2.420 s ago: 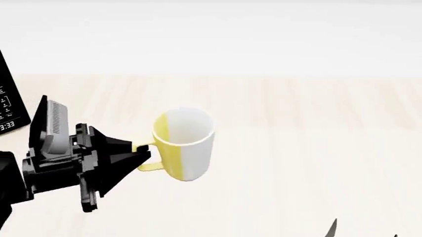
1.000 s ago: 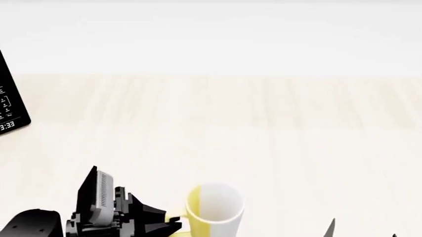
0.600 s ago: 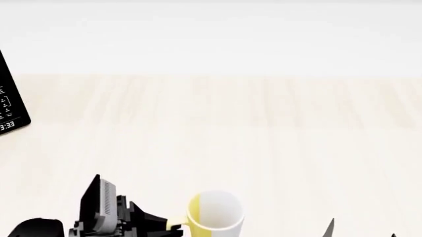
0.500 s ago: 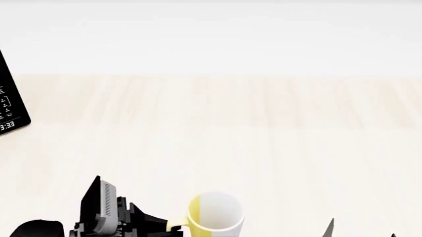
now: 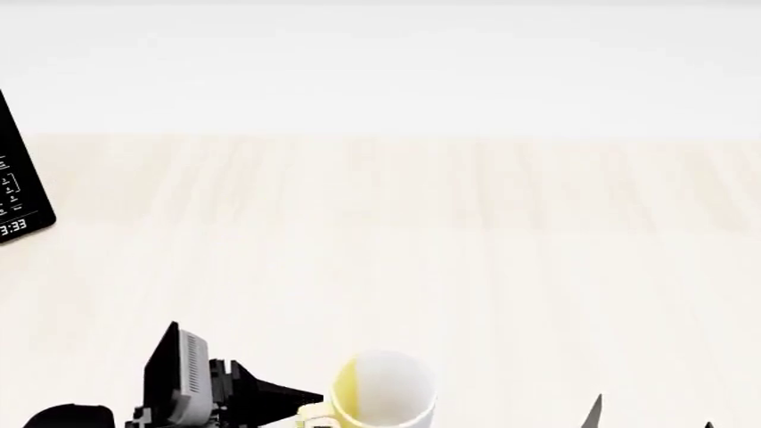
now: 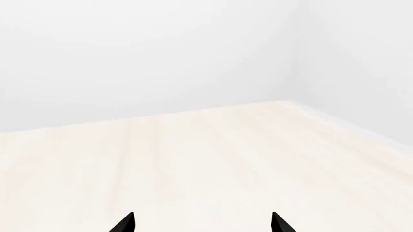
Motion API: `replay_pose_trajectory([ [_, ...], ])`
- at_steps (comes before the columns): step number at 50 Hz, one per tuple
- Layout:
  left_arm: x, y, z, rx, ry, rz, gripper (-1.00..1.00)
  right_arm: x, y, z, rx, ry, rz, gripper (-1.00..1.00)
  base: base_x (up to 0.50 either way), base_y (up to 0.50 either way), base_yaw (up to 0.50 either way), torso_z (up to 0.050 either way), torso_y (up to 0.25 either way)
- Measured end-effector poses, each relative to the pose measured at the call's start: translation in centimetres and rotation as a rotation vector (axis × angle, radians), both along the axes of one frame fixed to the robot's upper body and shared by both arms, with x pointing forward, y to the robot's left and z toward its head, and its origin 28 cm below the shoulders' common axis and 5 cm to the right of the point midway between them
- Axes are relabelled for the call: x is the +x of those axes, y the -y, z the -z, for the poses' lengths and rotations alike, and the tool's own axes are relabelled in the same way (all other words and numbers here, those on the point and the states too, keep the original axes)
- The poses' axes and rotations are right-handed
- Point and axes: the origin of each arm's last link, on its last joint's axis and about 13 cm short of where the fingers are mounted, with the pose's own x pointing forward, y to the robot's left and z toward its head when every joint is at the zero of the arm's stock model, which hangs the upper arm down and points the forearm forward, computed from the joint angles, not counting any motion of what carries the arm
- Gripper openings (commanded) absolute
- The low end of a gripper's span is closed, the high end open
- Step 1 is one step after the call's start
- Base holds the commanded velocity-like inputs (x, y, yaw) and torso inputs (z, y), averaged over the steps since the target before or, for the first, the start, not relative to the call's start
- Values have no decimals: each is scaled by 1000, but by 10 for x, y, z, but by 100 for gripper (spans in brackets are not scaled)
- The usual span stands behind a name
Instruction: Put the yellow and white mug to the front of the white mug.
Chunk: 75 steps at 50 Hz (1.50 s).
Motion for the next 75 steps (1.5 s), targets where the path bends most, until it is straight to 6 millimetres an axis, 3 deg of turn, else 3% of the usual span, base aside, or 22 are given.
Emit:
replay_pose_trajectory([
  [27,1,-2,-1,-39,3,3,100,0,0,1,2,-1,-2,100,0,0,0,0,0],
  [57,5,-21,-28,-295,119,-3,100,0,-2,0,1,1,-8,100,0,0,0,0,0],
  [66,-11,-25,-41,-380,189,-37,100,0,-2,-1,2,4,-10,100,0,0,0,0,0],
  [75,-49,-21,-40,-389,303,-220,100,-2,-4,-5,6,18,-19,100,0,0,0,0,0],
])
